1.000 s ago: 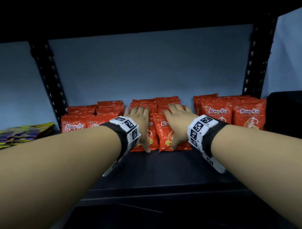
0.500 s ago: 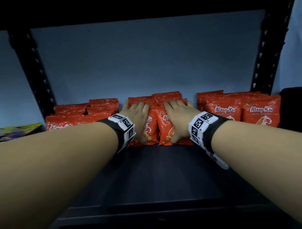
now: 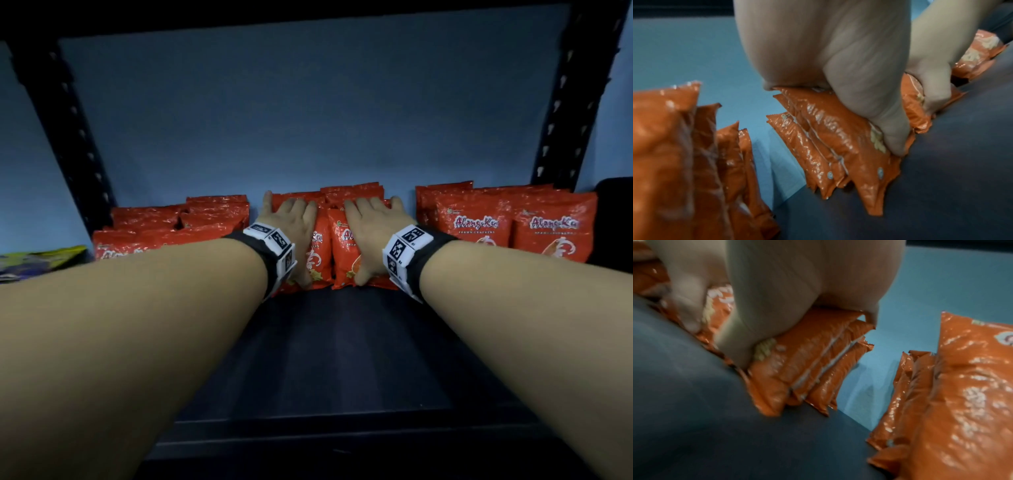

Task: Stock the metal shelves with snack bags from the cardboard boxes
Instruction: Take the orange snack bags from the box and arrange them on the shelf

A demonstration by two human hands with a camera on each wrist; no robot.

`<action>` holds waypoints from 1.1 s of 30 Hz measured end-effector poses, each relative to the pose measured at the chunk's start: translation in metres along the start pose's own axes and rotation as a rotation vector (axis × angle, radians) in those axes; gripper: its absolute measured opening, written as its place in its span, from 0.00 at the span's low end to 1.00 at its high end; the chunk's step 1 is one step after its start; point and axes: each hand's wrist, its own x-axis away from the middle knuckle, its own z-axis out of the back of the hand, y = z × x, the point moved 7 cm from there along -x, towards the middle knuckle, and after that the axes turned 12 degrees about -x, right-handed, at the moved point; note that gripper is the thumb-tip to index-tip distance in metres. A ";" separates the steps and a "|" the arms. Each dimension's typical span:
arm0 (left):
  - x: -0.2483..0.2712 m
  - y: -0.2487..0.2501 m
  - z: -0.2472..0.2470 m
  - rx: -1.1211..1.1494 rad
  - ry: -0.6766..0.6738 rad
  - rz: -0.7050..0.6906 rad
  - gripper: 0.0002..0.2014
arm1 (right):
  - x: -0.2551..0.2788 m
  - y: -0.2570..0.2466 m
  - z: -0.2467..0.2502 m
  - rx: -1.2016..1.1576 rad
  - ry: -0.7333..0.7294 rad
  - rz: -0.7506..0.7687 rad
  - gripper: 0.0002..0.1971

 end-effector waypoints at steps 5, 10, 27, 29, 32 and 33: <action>0.012 -0.002 0.008 -0.015 -0.033 0.025 0.86 | 0.007 0.001 0.008 -0.027 0.009 -0.010 0.87; 0.028 -0.008 0.013 0.013 -0.042 0.038 0.88 | 0.020 -0.002 0.016 -0.086 0.004 -0.042 0.92; 0.137 -0.161 -0.048 0.248 -0.014 0.101 0.66 | 0.026 -0.154 0.068 -0.227 0.078 0.209 0.48; 0.147 -0.176 -0.067 0.287 -0.037 0.122 0.62 | 0.023 -0.181 0.079 -0.262 0.133 0.274 0.37; 0.159 -0.190 -0.092 0.303 -0.096 0.144 0.64 | 0.016 -0.217 0.088 -0.277 0.175 0.356 0.36; 0.162 -0.193 -0.099 0.292 -0.115 0.148 0.67 | 0.013 -0.227 0.088 -0.265 0.162 0.371 0.39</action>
